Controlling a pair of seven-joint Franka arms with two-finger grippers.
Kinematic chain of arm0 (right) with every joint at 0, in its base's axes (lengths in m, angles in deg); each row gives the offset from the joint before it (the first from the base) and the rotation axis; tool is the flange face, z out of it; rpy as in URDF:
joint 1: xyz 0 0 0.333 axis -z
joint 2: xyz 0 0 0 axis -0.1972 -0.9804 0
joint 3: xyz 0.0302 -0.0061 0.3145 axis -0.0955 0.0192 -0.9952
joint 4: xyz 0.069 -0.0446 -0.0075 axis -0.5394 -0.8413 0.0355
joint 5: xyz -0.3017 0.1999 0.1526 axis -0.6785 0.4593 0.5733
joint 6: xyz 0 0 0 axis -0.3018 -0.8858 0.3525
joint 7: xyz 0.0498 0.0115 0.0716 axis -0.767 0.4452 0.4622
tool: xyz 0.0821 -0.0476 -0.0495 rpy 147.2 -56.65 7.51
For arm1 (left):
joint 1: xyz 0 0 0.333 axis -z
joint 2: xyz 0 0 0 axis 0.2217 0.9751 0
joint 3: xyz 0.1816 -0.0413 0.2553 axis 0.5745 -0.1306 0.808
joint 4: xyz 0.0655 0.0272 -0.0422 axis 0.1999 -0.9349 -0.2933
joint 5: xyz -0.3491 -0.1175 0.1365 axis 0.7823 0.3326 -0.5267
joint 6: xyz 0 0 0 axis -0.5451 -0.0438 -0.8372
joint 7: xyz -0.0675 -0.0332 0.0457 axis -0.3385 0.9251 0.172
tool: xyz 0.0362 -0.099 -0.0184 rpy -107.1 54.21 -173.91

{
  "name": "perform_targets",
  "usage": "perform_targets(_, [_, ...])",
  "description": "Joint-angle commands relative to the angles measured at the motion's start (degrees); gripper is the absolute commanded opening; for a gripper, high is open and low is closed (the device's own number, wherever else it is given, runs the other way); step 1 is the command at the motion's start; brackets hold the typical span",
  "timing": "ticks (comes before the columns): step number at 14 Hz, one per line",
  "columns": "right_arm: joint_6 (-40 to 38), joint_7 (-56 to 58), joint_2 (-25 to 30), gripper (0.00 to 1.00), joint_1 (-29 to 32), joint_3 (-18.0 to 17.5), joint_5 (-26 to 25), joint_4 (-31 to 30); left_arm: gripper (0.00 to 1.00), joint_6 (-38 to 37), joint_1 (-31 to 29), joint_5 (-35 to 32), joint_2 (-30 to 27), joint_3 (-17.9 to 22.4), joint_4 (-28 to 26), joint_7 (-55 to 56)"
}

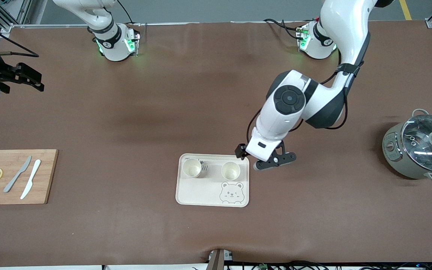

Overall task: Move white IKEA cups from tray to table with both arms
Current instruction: 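Lower the open left gripper onto the rim of one white cup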

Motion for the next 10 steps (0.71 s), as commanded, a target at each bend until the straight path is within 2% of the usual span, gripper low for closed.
perform_targets(1, [-0.4,-0.8,-1.5,1.00,-0.3,0.0,0.0,1.6,1.00,-0.3,0.6,-1.4,0.5,0.4,1.1,2.3])
perform_targets(10, [-0.8,-0.8,-2.2,1.00,-0.1,0.0,0.0,2.4,1.00,6.9,0.7,-1.6,4.8,0.4,1.1,0.7])
